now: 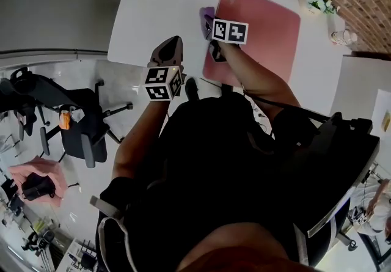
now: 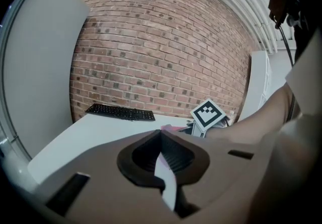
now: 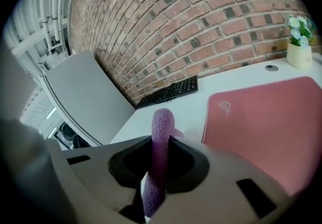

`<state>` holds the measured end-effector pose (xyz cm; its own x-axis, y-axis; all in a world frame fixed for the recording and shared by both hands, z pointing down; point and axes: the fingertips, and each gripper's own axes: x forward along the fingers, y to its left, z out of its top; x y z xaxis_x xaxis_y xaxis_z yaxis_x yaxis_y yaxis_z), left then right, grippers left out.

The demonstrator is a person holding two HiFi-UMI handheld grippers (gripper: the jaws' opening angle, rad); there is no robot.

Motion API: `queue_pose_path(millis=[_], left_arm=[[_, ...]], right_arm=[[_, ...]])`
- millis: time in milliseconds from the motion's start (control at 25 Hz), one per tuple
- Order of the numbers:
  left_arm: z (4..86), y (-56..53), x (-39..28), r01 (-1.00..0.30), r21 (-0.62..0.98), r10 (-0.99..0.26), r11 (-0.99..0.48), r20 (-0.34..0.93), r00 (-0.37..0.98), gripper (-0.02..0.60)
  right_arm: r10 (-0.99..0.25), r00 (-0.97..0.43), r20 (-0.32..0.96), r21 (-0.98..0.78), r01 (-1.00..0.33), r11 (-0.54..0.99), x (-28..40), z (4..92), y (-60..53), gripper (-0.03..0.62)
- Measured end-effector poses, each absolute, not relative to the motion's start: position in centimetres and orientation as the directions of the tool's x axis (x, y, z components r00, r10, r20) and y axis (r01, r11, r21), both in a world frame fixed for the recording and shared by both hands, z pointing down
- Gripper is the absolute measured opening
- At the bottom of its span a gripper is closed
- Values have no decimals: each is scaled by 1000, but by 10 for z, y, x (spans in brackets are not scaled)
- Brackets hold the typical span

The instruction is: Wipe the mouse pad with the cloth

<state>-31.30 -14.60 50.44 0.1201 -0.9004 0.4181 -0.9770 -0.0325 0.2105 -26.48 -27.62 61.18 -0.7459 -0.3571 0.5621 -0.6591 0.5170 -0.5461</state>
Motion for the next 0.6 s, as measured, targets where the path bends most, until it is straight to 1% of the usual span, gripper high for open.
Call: queue_pose_path(millis=[160, 440, 600], left_arm=[[508, -149, -310, -980, 198, -892, -5, 442, 94, 4], [514, -150, -300, -983, 185, -877, 12, 473, 78, 4], [511, -161, -288, -983, 185, -878, -11, 469, 98, 5]], right_arm=[[-362, -742, 564, -590, -669, 452, -253, 633, -297, 60], [-387, -700, 600, -561, -713, 420, -217, 652, -318, 60], [-408, -670, 621, -541, -742, 396, -193, 659, -327, 60]])
